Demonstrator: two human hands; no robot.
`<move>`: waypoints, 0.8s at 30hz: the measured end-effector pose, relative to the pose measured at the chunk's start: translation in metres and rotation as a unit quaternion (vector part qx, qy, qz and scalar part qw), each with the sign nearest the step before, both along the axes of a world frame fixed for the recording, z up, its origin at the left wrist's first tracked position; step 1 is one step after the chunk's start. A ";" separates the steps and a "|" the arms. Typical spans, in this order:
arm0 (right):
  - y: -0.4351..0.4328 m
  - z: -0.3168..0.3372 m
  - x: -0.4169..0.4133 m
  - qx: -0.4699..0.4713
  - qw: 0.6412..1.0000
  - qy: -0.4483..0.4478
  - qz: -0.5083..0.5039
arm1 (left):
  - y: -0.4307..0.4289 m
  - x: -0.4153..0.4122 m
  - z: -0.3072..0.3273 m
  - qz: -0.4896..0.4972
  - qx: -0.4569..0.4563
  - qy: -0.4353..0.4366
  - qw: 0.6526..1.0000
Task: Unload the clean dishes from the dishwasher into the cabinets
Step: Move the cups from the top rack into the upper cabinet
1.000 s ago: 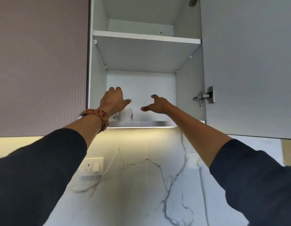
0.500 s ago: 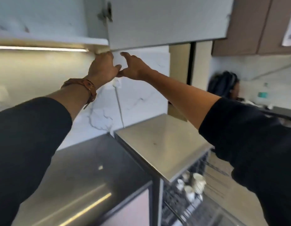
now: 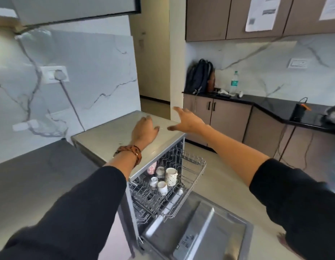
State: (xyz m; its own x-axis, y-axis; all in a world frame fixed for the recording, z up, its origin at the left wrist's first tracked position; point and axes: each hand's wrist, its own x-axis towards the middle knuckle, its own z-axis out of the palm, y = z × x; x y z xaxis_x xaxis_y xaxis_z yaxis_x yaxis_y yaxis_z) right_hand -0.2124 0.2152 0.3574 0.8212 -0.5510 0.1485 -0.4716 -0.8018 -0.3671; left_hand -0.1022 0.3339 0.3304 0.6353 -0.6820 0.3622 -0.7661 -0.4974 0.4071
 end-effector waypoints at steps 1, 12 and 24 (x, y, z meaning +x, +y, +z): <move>-0.017 -0.008 -0.012 0.009 1.000 0.005 -0.011 | -0.012 -0.009 -0.009 0.000 0.006 0.005 1.000; -0.164 -0.123 -0.063 0.054 0.994 0.093 0.029 | -0.116 -0.083 -0.125 0.069 0.060 0.102 0.991; -0.171 -0.323 0.015 0.137 0.969 0.173 0.112 | -0.136 -0.025 -0.300 0.148 0.150 0.216 0.953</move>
